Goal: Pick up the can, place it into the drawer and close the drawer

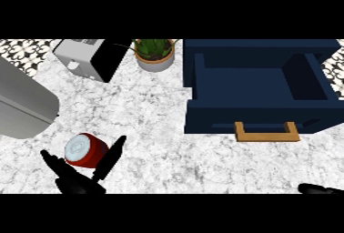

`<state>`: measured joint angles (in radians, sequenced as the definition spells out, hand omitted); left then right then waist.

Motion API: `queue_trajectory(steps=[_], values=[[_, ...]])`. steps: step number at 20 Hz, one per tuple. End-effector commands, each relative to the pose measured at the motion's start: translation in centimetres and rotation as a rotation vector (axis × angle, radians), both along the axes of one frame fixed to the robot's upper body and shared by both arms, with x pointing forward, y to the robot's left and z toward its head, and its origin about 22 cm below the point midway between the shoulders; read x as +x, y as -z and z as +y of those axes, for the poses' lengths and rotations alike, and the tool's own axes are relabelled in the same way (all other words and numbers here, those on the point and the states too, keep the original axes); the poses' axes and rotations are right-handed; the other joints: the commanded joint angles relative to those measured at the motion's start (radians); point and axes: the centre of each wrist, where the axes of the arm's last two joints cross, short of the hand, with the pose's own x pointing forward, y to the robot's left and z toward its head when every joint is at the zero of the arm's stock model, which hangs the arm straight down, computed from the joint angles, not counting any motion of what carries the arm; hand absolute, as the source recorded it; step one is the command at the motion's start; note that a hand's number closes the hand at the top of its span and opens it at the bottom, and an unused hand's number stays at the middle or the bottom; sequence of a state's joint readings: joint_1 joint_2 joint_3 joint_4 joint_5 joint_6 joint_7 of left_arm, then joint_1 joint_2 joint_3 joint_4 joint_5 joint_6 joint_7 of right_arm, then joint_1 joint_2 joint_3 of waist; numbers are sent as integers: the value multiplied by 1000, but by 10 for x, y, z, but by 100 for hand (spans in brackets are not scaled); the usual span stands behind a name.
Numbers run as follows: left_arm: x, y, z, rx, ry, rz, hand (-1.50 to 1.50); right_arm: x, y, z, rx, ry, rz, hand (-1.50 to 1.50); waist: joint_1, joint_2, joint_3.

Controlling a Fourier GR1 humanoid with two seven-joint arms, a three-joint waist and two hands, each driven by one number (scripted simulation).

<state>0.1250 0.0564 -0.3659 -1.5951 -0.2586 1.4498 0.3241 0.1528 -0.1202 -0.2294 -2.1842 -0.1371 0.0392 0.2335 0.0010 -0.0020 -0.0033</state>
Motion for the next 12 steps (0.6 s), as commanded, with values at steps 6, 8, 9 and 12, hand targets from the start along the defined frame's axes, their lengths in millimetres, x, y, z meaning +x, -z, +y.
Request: queue_trajectory(steps=[6, 8, 9, 12], values=[[11, 7, 16, -22, -68, 5, -150, -2, 1, -15, -17, 19, -8, -150, 3, -1, -2], [1, 12, 26, -24, -84, 18, -150, -15, -2, -17, -22, 21, -6, -150, 2, -3, -2], [-3, 8, 27, -31, -76, -2, -150, -18, 5, -3, -17, 16, 12, -150, 7, -4, -2], [-9, 16, 42, -62, -75, 15, -150, -10, 7, -8, -20, 17, 7, -150, 14, -3, -2]])
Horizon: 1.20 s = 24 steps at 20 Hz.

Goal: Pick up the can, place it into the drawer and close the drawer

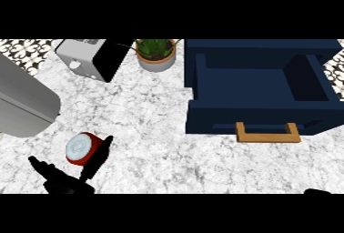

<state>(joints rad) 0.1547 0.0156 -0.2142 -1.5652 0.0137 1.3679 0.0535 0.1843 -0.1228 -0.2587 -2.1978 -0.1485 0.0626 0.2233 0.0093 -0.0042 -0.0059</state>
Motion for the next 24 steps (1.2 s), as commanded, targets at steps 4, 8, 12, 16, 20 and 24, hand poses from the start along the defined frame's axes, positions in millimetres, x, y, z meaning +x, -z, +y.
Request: queue_trajectory(steps=[4, 8, 12, 16, 20, 24], values=[[17, 18, 22, -6, 30, -30, -150, 2, -6, 0, -10, 2, -12, -150, -6, 3, 1], [-5, 35, 45, 4, 56, -85, -150, 8, -27, 1, -15, -20, -12, -150, -1, 3, 2], [8, 68, 63, -19, 92, -114, -150, -15, -12, 0, -13, -8, -12, -150, -19, 4, 3], [31, 81, 64, -47, 166, -129, -150, 5, -26, 21, 8, -7, -38, -150, -13, 6, 4], [37, 89, 47, -58, 220, -174, 150, -7, -22, 11, -14, -9, -31, -150, -16, 5, 5], [49, 97, 51, -43, 253, -223, 150, -3, -17, 8, -2, 14, -34, -150, -17, 5, 5]])
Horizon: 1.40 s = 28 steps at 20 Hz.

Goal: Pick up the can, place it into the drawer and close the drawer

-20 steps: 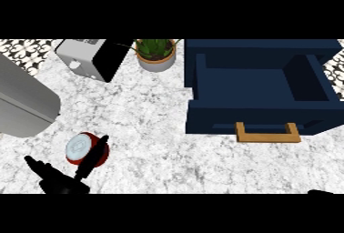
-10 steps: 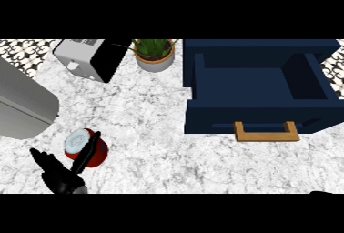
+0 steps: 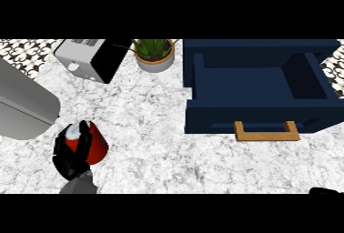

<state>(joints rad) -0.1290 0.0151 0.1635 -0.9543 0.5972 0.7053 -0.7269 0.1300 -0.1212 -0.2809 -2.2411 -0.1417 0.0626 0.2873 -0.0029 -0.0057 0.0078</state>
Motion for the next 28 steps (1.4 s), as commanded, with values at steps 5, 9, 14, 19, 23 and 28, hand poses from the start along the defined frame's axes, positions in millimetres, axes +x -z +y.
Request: queue_trajectory(steps=[5, 9, 14, 19, 23, 28], values=[[-1, 24, -10, 20, 80, -40, 150, 5, 17, 5, -32, -3, -8, -150, -4, 7, -8], [41, -7, -16, 16, 338, -73, 150, 8, -3, 7, -23, -6, -17, -150, -19, 10, -9], [65, -21, -39, 23, 821, -69, 150, 4, -2, 3, -7, -52, -23, -150, -71, 14, -9], [101, -56, -62, 23, 999, -105, 150, 11, -7, 0, -31, 24, -18, -150, -12, 8, -8], [122, -94, -80, 62, 1058, -109, 150, 3, -13, 0, -51, 35, -10, -150, -3, 3, -8], [145, -155, -116, 89, 1096, -122, 150, -2, -8, -3, -44, 26, -22, -150, -3, 2, -7]])
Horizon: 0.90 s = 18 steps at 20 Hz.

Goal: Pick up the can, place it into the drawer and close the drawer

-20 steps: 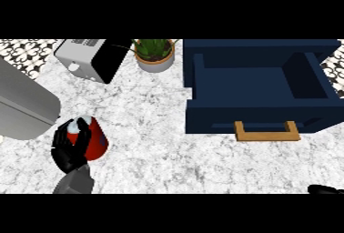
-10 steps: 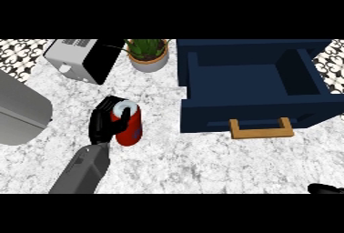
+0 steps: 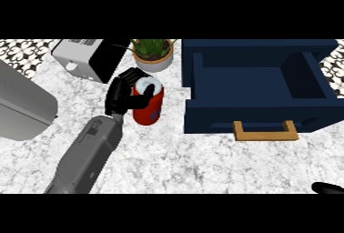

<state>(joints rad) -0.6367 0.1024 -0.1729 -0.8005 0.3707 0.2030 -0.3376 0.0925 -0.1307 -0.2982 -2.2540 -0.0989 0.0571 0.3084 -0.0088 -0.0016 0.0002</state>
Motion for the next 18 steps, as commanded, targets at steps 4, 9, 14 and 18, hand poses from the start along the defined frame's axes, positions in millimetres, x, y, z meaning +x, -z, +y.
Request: queue_trajectory(steps=[4, 9, 14, 18], values=[[27, -83, -40, 3, 71, -37, 150, -4, -1, -2, -6, 11, 9, -150, 2, -1, 0], [22, -127, -71, -8, 106, -30, 150, -9, 4, -5, 1, 9, -4, -150, 3, -2, 0], [23, -177, -109, 42, 122, -67, 150, -3, -11, -1, -11, 21, 7, -150, -1, -1, 0], [39, -220, -121, 79, 124, -56, 150, -1, 5, -3, -3, 14, -7, -150, -10, 3, 1]])
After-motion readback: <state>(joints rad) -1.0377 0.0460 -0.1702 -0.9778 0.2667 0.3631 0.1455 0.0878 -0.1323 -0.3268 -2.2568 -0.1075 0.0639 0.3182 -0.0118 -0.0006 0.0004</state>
